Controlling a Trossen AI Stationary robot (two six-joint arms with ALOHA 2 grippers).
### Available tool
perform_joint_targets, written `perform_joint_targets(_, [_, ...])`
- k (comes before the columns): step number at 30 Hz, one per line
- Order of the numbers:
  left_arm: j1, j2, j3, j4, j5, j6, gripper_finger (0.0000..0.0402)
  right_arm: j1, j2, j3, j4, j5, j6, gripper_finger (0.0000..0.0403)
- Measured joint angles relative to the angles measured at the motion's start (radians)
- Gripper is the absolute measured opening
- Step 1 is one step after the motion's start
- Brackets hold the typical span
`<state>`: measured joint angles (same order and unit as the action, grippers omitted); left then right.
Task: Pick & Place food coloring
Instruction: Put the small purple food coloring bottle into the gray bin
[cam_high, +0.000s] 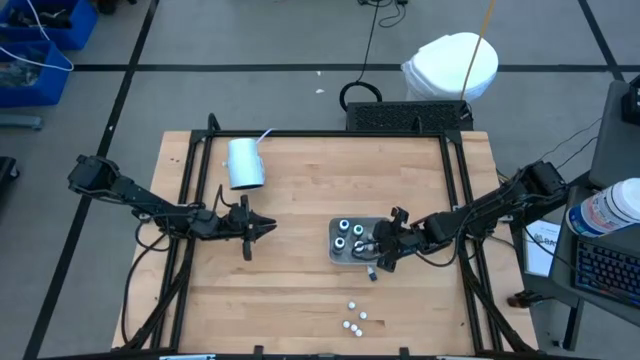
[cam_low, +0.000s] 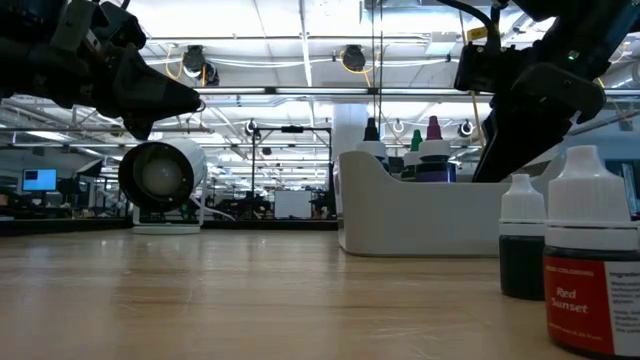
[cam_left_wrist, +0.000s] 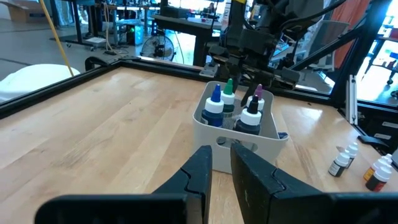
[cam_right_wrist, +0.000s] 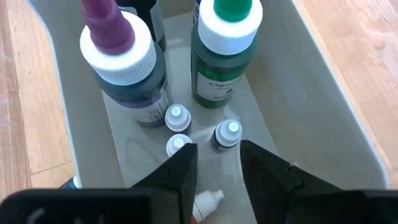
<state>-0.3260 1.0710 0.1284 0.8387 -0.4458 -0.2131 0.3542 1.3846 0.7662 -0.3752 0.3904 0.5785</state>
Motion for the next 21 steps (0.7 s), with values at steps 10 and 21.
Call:
perform_joint_targets(10, [0.0,0.0,0.0,0.0,0.0,0.0,0.0067,0.004,-0.068,0.036,0.005,0.0,-0.026,0.0107])
perform_joint_targets(21, [0.0,0.0,0.0,-0.002,0.0,0.0,0.0067,0.233,-0.06,0.183,0.269,0.005,-0.28,0.0089])
